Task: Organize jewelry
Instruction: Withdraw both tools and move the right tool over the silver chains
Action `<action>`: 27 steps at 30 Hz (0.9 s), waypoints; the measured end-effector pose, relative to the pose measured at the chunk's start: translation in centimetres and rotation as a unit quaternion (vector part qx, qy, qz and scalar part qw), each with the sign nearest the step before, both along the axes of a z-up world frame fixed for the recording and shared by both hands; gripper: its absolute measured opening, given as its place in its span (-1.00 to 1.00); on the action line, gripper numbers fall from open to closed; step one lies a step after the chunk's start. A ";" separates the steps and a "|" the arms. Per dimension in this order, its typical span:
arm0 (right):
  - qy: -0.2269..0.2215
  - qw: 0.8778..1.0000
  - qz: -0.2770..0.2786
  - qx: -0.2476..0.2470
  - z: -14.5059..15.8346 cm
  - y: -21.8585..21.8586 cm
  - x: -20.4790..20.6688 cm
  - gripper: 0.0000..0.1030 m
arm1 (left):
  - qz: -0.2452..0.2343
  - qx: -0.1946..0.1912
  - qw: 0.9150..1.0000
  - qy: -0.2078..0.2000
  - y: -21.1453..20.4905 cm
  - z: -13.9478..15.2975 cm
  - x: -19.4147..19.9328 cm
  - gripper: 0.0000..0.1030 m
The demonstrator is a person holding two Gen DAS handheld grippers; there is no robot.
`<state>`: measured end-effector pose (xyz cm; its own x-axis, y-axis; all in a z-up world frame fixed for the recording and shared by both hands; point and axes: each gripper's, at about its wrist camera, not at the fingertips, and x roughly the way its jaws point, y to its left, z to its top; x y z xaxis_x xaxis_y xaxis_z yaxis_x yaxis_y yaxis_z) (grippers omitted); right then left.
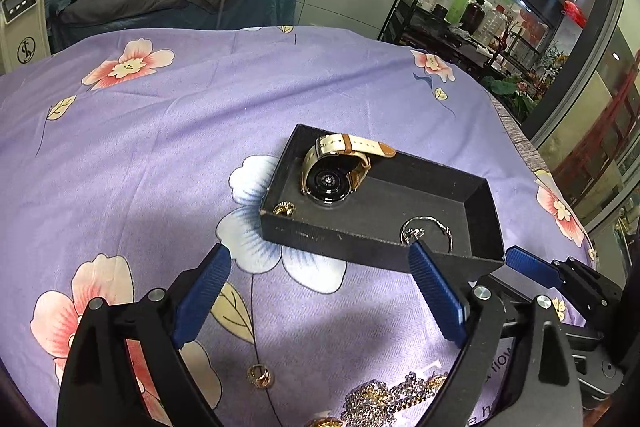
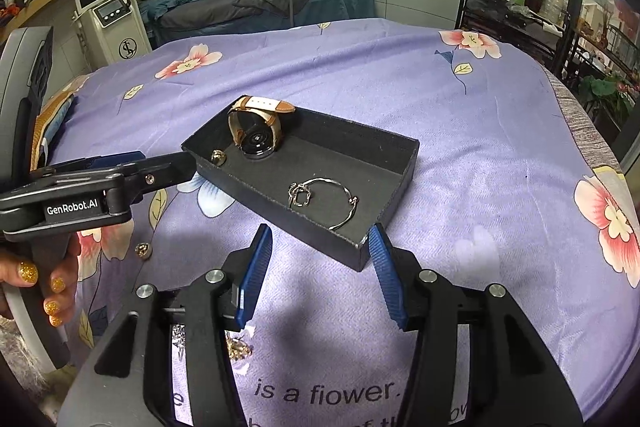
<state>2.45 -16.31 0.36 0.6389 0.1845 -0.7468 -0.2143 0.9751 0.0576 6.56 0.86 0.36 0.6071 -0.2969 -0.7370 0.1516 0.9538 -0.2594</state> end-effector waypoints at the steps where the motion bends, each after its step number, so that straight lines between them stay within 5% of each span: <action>1: 0.000 1.000 0.000 0.000 -0.1 0.1 -0.3 -0.01 | 0.000 0.004 1.000 0.000 0.1 -0.1 -0.4 0.74; 27: 0.053 0.994 0.098 -0.011 -3.9 4.5 -6.5 -0.01 | 0.027 0.007 0.998 0.048 5.4 -4.6 -7.0 0.76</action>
